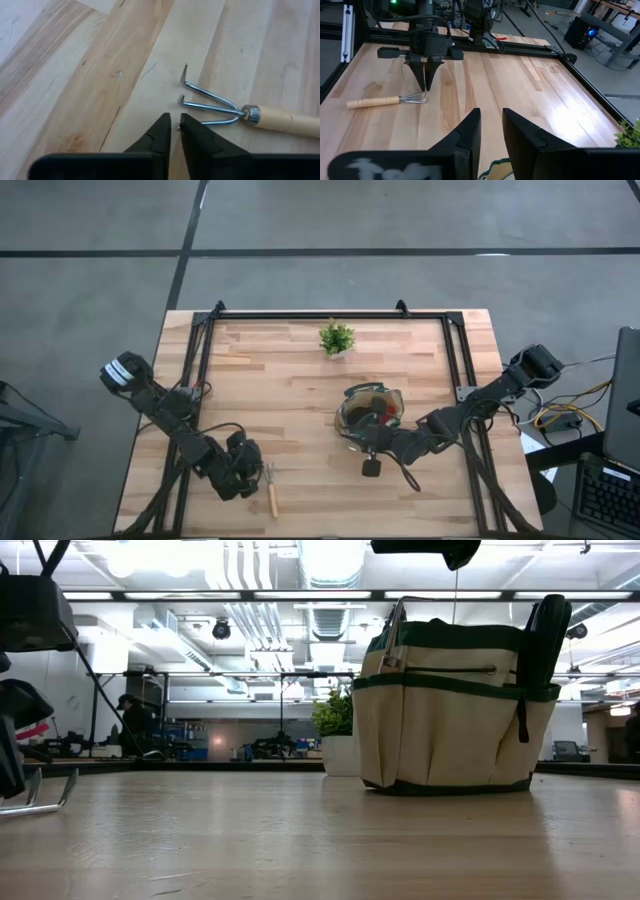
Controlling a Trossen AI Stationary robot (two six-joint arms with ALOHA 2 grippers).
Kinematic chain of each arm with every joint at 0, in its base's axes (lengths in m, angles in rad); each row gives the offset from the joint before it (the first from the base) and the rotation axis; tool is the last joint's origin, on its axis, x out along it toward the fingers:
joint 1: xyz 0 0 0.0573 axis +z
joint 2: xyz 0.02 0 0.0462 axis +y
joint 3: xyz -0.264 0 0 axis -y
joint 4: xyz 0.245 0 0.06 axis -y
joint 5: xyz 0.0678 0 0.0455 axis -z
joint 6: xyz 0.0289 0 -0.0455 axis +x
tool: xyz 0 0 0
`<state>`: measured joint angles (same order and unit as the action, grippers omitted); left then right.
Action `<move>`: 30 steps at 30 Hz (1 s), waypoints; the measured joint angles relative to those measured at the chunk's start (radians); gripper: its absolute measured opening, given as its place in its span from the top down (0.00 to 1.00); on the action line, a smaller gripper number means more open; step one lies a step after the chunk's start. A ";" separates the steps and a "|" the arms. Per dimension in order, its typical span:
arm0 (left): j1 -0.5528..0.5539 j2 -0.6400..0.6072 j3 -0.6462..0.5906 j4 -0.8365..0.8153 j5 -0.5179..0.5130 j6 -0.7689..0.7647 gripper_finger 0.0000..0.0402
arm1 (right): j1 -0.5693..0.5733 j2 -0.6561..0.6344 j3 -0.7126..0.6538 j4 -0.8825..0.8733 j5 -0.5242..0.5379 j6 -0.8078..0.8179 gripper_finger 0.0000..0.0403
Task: Pick & Place Garden tools in Gardening bag
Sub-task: Put the hand rake into the side pocket of the gardening bag
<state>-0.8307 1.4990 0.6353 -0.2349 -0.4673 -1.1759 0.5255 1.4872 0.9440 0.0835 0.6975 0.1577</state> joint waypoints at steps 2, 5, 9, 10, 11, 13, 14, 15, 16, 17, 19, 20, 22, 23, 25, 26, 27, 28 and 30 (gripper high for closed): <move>0.000 0.000 0.000 0.000 0.004 0.002 0.93 | 0.000 0.000 0.000 0.000 0.000 0.000 0.81; 0.000 0.000 0.000 0.005 0.000 0.005 0.98 | 0.000 0.000 0.000 0.000 0.000 0.000 0.80; 0.000 0.000 0.000 0.017 -0.034 0.027 0.98 | 0.000 0.000 0.000 0.000 0.000 0.008 0.80; 0.000 0.000 0.001 0.019 -0.045 0.031 0.98 | 0.000 0.000 0.000 0.001 0.000 0.011 0.80; 0.000 0.000 0.003 0.019 -0.059 0.035 0.98 | 0.000 0.000 0.000 0.001 0.000 0.010 0.81; 0.000 0.000 0.009 0.018 -0.102 0.054 0.99 | 0.000 0.000 0.000 0.005 0.000 0.010 0.82; 0.000 -0.001 0.014 0.017 -0.136 0.066 0.99 | 0.000 0.000 0.000 0.009 0.000 0.010 0.83; 0.000 -0.002 0.020 0.017 -0.171 0.086 0.98 | 0.000 0.000 0.002 0.009 0.000 0.013 0.83; 0.000 -0.004 0.027 0.017 -0.208 0.107 0.98 | 0.000 0.000 0.007 0.009 -0.001 0.018 0.83; 0.000 -0.005 0.038 0.017 -0.251 0.135 0.98 | 0.000 0.000 0.013 0.009 -0.007 0.023 0.84; 0.003 -0.007 0.060 0.018 -0.329 0.194 0.99 | 0.000 0.000 0.024 0.012 -0.056 0.021 0.84; 0.005 -0.007 0.072 0.018 -0.367 0.233 0.99 | -0.001 0.000 0.030 0.013 -0.084 0.013 0.84; 0.011 -0.007 0.096 0.018 -0.446 0.326 0.99 | -0.001 0.000 0.036 0.013 -0.118 0.000 0.84; 0.014 -0.007 0.109 0.018 -0.482 0.373 0.99 | 0.000 0.000 0.037 0.014 -0.125 0.001 0.84; 0.025 -0.007 0.138 0.019 -0.543 0.460 0.99 | 0.000 0.000 0.037 0.019 -0.129 0.017 0.83; 0.031 -0.007 0.153 0.019 -0.565 0.506 0.99 | 0.000 0.000 0.037 0.024 -0.130 0.026 0.82; 0.038 -0.007 0.167 0.019 -0.579 0.565 0.99 | -0.001 0.000 0.037 0.026 -0.130 0.039 0.82; 0.048 -0.007 0.182 0.019 -0.589 0.627 0.99 | -0.003 0.000 0.037 0.026 -0.130 0.050 0.81; 0.070 -0.007 0.208 0.019 -0.608 0.733 0.99 | -0.008 0.000 0.037 0.026 -0.158 0.062 0.80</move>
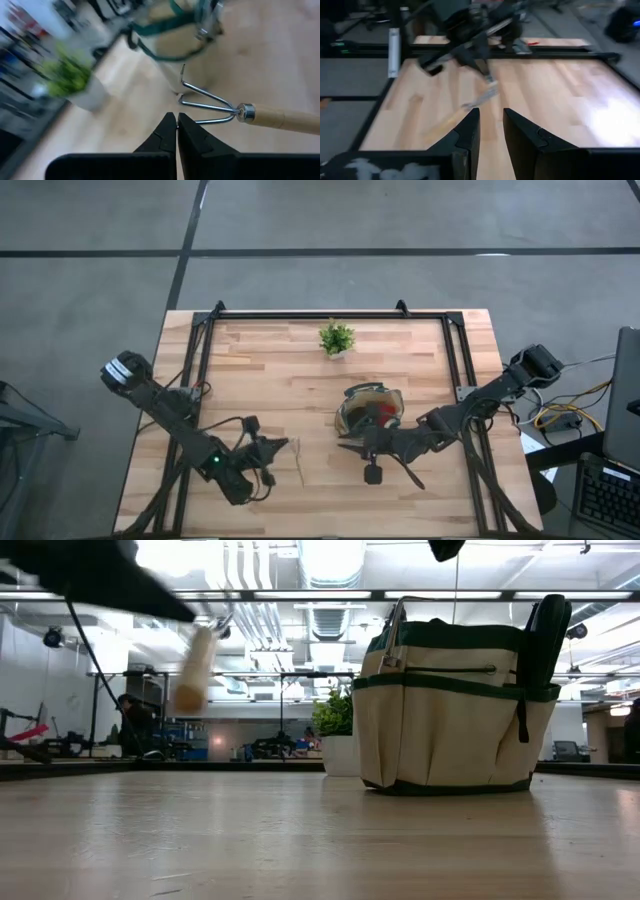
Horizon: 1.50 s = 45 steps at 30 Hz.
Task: Pick & Place Garden tools in Gardening bag
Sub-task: Put the hand rake into the side pocket of the gardening bag
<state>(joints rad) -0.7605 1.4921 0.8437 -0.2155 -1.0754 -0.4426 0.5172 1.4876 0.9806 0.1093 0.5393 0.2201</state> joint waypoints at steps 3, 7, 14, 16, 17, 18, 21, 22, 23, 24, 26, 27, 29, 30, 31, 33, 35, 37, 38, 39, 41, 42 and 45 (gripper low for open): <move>0.037 0.000 0.045 0.000 -0.052 0.142 0.99 | -0.012 0.000 0.000 0.000 -0.082 0.003 0.79; 0.080 0.000 0.113 -0.001 -0.173 0.298 0.99 | -0.014 0.000 0.000 0.000 -0.099 -0.017 0.79; 0.151 0.000 0.200 0.071 -0.253 0.622 0.98 | -0.003 -0.014 0.001 0.000 -0.099 -0.036 0.81; 0.176 0.000 0.205 0.126 -0.252 0.708 0.98 | -0.002 -0.014 0.001 0.000 -0.099 -0.045 0.82; 0.190 0.000 0.205 0.156 -0.249 0.752 0.98 | -0.002 -0.014 0.001 -0.001 -0.099 -0.046 0.83; 0.204 0.000 0.204 0.191 -0.240 0.794 0.99 | -0.002 -0.014 0.001 -0.001 -0.099 -0.046 0.83; 0.242 0.000 0.202 0.278 -0.188 0.875 0.98 | -0.003 -0.014 0.001 -0.001 -0.099 -0.047 0.84; 0.253 0.000 0.201 0.296 -0.170 0.890 0.98 | -0.001 -0.014 0.001 -0.001 -0.098 -0.047 0.85; 0.263 0.002 0.201 0.317 -0.157 0.903 0.98 | 0.001 -0.014 0.001 -0.001 -0.098 -0.047 0.85; 0.272 0.005 0.201 0.341 -0.151 0.916 0.98 | 0.004 -0.014 0.001 -0.001 -0.098 -0.049 0.85; 0.285 0.009 0.201 0.366 -0.137 0.936 0.99 | 0.011 -0.018 0.001 -0.002 -0.098 -0.061 0.85; 0.293 0.013 0.201 0.377 -0.124 0.940 0.99 | 0.016 -0.020 0.001 -0.001 -0.098 -0.063 0.85; 0.307 0.027 0.201 0.384 -0.079 0.941 0.99 | 0.022 -0.030 0.001 -0.003 -0.097 -0.064 0.85; 0.314 0.036 0.201 0.383 -0.062 0.944 0.99 | 0.026 -0.035 0.001 -0.003 -0.096 -0.066 0.85; 0.321 0.049 0.202 0.384 -0.062 0.951 0.98 | 0.027 -0.042 0.001 -0.006 -0.095 -0.067 0.85; 0.331 0.073 0.204 0.393 -0.094 0.976 0.98 | 0.031 -0.048 0.001 -0.006 -0.095 -0.066 0.86; 0.340 0.094 0.207 0.415 -0.139 0.998 0.99 | 0.035 -0.049 0.001 -0.008 -0.095 -0.067 0.86; 0.347 0.104 0.209 0.441 -0.148 1.019 0.99 | 0.035 -0.049 0.001 -0.010 -0.095 -0.067 0.86; 0.349 0.106 0.210 0.451 -0.147 1.025 0.99 | 0.035 -0.049 0.001 -0.012 -0.095 -0.067 0.86; 0.352 0.108 0.212 0.461 -0.145 1.028 0.98 | 0.035 -0.050 0.001 -0.019 -0.095 -0.066 0.85; 0.354 0.110 0.213 0.477 -0.142 1.043 0.98 | 0.035 -0.050 0.001 -0.031 -0.095 -0.066 0.85; 0.354 0.110 0.213 0.476 -0.142 1.050 0.98 | 0.035 -0.050 0.001 -0.032 -0.095 -0.066 0.85; 0.361 0.119 0.213 0.480 -0.138 1.033 0.98 | 0.035 -0.050 0.001 -0.031 -0.095 -0.066 0.85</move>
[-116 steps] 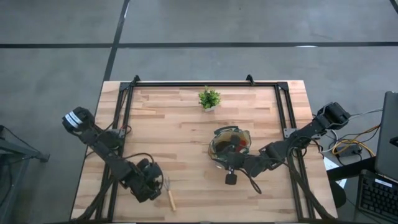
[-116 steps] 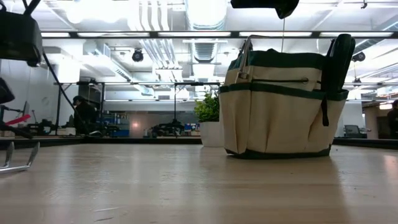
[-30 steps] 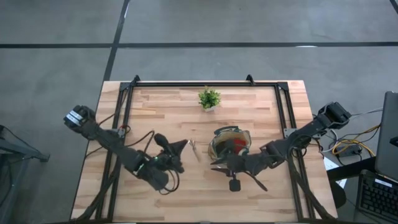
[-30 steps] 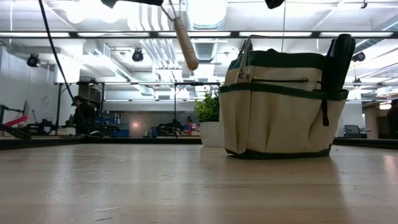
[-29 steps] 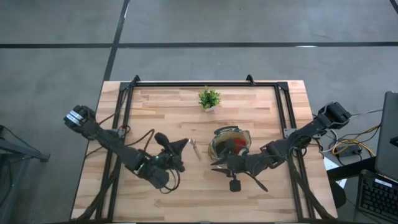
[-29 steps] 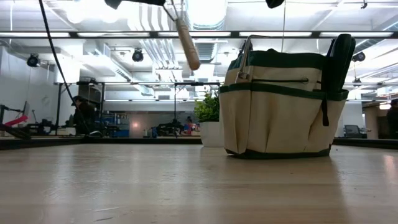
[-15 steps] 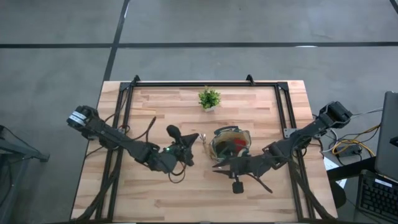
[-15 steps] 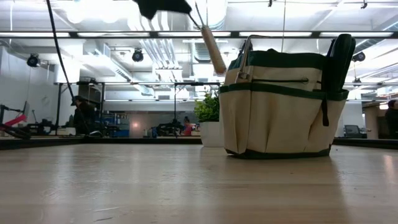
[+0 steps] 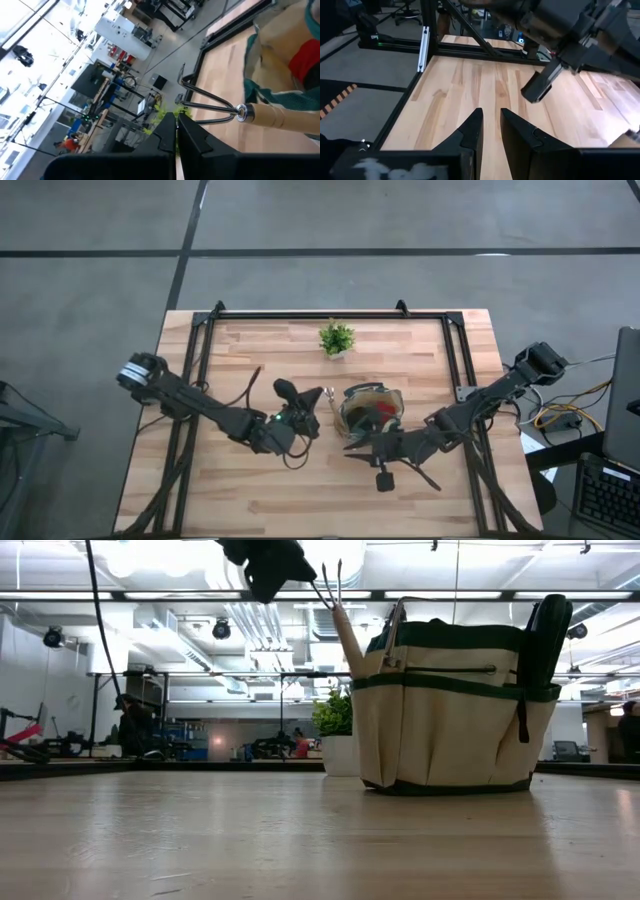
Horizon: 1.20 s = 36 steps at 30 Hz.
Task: Pick & Place Garden tools in Gardening bag
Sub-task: Put the hand rake into the side pocket of the gardening bag
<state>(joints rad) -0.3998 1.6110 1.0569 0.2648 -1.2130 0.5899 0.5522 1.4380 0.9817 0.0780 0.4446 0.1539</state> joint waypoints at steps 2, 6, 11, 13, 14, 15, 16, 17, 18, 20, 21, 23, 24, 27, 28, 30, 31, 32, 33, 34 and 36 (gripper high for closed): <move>0.004 0.013 0.000 -0.002 0.019 -0.008 0.99 | 0.000 0.000 0.000 0.000 0.000 0.000 0.86; 0.003 0.049 0.000 0.023 0.051 0.017 0.98 | 0.000 0.000 -0.001 0.000 0.000 0.000 0.87; 0.005 0.101 0.001 0.023 0.025 0.048 0.98 | 0.000 0.000 -0.002 0.001 0.000 0.000 0.87; 0.006 0.117 0.007 0.024 0.030 0.057 0.98 | 0.000 0.000 -0.003 0.001 0.000 0.000 0.87; 0.006 0.125 0.010 0.024 0.037 0.058 0.97 | 0.000 0.000 -0.004 0.001 0.000 0.000 0.87; 0.005 0.132 0.014 0.025 0.054 0.058 0.97 | 0.000 0.000 -0.004 0.000 0.000 0.000 0.87; 0.001 0.139 0.017 0.025 0.068 0.059 0.96 | 0.000 0.000 -0.004 0.000 0.000 0.000 0.87; -0.002 0.147 0.019 0.024 0.082 0.060 0.96 | 0.000 0.000 -0.004 0.000 0.000 0.000 0.87; -0.005 0.154 0.023 0.024 0.095 0.060 0.95 | 0.000 0.000 -0.004 0.000 0.000 0.000 0.87; -0.011 0.163 0.029 0.026 0.125 0.051 0.94 | -0.001 0.000 -0.004 -0.003 0.000 0.000 0.87; -0.013 0.167 0.032 0.027 0.145 0.041 0.94 | -0.001 0.000 -0.004 -0.004 0.000 0.000 0.87; -0.014 0.173 0.035 0.031 0.195 0.036 0.94 | -0.001 0.000 -0.004 -0.009 0.000 0.000 0.87; -0.014 0.173 0.035 0.028 0.213 0.036 0.94 | -0.001 0.000 -0.004 -0.012 0.000 0.000 0.87; -0.015 0.176 0.035 0.029 0.231 0.014 0.94 | -0.001 0.000 -0.005 -0.019 0.000 0.000 0.87; -0.015 0.175 0.035 0.027 0.231 0.010 0.94 | -0.001 0.000 -0.005 -0.019 0.000 0.001 0.87; -0.014 0.174 0.035 0.027 0.232 -0.022 0.93 | -0.001 0.000 -0.005 -0.019 0.000 0.001 0.86; -0.015 0.172 0.035 0.025 0.235 -0.049 0.92 | 0.000 0.000 -0.005 -0.020 0.000 0.001 0.86; -0.015 0.170 0.035 0.024 0.236 -0.081 0.91 | 0.000 0.000 -0.005 -0.021 0.000 0.001 0.86; -0.015 0.167 0.035 0.024 0.237 -0.114 0.88 | -0.001 0.000 -0.005 -0.022 0.000 0.001 0.86; -0.015 0.163 0.035 0.021 0.237 -0.147 0.86 | -0.001 0.000 -0.005 -0.022 0.000 0.001 0.85; -0.015 0.152 0.035 -0.005 0.238 -0.217 0.80 | -0.001 0.000 -0.005 -0.022 0.000 0.000 0.85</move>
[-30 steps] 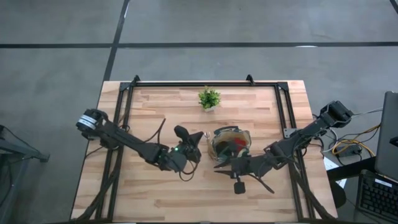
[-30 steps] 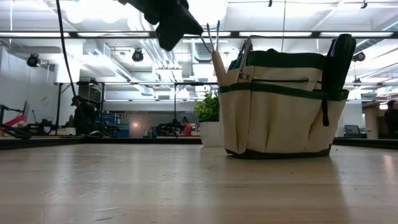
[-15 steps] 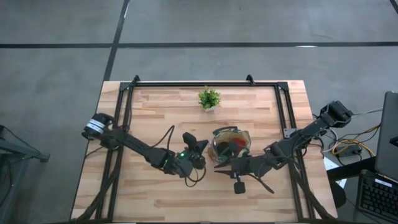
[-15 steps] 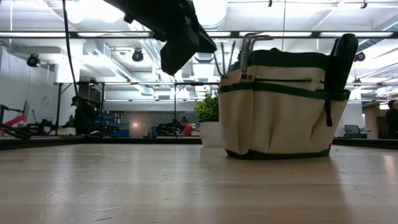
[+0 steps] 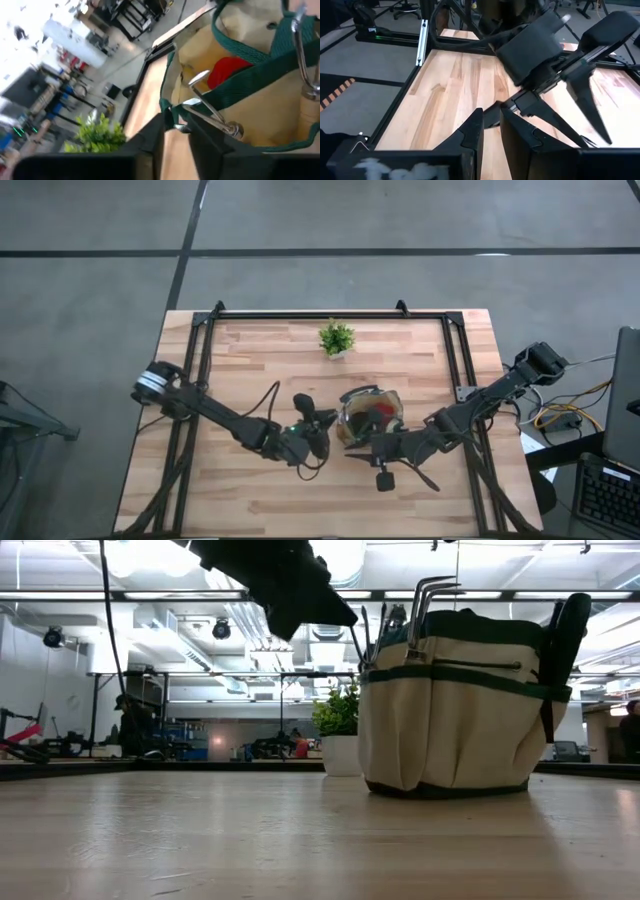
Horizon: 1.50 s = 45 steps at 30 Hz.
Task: Pick & Place Garden tools in Gardening bag
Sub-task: Put the hand rake into the side pocket of the gardening bag, then return to Home Position
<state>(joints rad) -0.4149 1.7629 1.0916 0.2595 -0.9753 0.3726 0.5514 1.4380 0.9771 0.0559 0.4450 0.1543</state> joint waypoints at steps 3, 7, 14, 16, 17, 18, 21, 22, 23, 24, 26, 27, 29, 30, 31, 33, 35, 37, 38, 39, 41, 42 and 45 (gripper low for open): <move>-0.001 -0.020 0.000 -0.063 0.001 -0.106 0.70 | 0.000 0.000 0.000 -0.001 0.000 0.000 0.86; -0.010 -0.050 -0.001 -0.152 0.052 -0.229 0.57 | 0.000 -0.002 0.000 -0.023 0.000 0.000 0.88; -0.058 -0.101 -0.001 -0.186 0.089 -0.401 0.52 | -0.005 -0.058 -0.001 -0.131 0.059 0.021 0.88; -0.072 -0.110 -0.001 -0.189 0.089 -0.424 0.53 | -0.006 -0.077 -0.002 -0.152 0.071 0.016 0.88; -0.078 -0.113 -0.001 -0.187 0.089 -0.438 0.54 | -0.006 -0.087 -0.004 -0.162 0.072 0.008 0.89; -0.081 -0.114 -0.001 -0.167 0.089 -0.462 0.56 | -0.005 -0.101 -0.006 -0.171 0.072 0.006 0.90; -0.080 -0.123 -0.001 -0.100 0.137 -0.536 0.65 | -0.005 -0.147 -0.023 -0.178 0.071 0.011 0.94; -0.079 -0.128 0.000 -0.090 0.174 -0.527 0.69 | -0.005 -0.164 -0.034 -0.176 0.071 0.014 0.96; -0.078 -0.132 0.001 -0.080 0.213 -0.504 0.74 | -0.004 -0.179 -0.046 -0.177 0.071 0.017 0.97; -0.079 -0.136 0.001 -0.073 0.252 -0.483 0.79 | -0.004 -0.192 -0.059 -0.176 0.071 0.026 0.97; -0.080 -0.143 -0.001 -0.066 0.307 -0.470 0.90 | -0.005 -0.219 -0.099 -0.162 0.070 0.051 0.98; -0.080 -0.146 -0.002 -0.059 0.332 -0.470 0.95 | -0.005 -0.229 -0.127 -0.134 0.070 0.057 0.98; -0.073 -0.150 -0.004 -0.042 0.362 -0.456 0.98 | -0.004 -0.244 -0.195 -0.042 0.060 0.042 0.98; -0.070 -0.151 -0.007 -0.038 0.371 -0.440 0.98 | -0.004 -0.252 -0.232 0.006 0.044 0.023 0.98; -0.067 -0.151 -0.014 -0.033 0.377 -0.428 0.98 | -0.005 -0.258 -0.266 0.064 0.030 0.008 0.98; -0.062 -0.153 -0.029 -0.031 0.381 -0.422 0.98 | -0.004 -0.279 -0.324 0.155 0.025 -0.005 0.98; -0.057 -0.169 -0.054 -0.020 0.383 -0.411 0.99 | -0.004 -0.320 -0.364 0.181 0.025 -0.006 0.98; -0.050 -0.199 -0.095 0.020 0.387 -0.399 0.99 | -0.005 -0.372 -0.398 0.165 0.026 -0.003 0.98; -0.044 -0.216 -0.122 0.049 0.393 -0.399 0.99 | -0.005 -0.397 -0.417 0.160 0.026 0.004 0.98; -0.037 -0.233 -0.156 0.087 0.399 -0.399 0.99 | -0.005 -0.423 -0.433 0.161 0.026 0.009 0.98; -0.020 -0.259 -0.230 0.157 0.415 -0.399 0.99 | -0.006 -0.483 -0.467 0.160 0.026 0.003 0.98; -0.014 -0.278 -0.270 0.185 0.418 -0.392 0.99 | -0.009 -0.513 -0.482 0.165 0.027 -0.024 0.98; 0.009 -0.360 -0.377 0.278 0.483 -0.381 0.99 | -0.026 -0.592 -0.531 0.160 0.026 -0.079 0.98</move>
<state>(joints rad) -0.4054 1.4031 0.7148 0.5376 -0.4924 -0.0082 0.5257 0.8465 0.4465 0.2162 0.4707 0.0756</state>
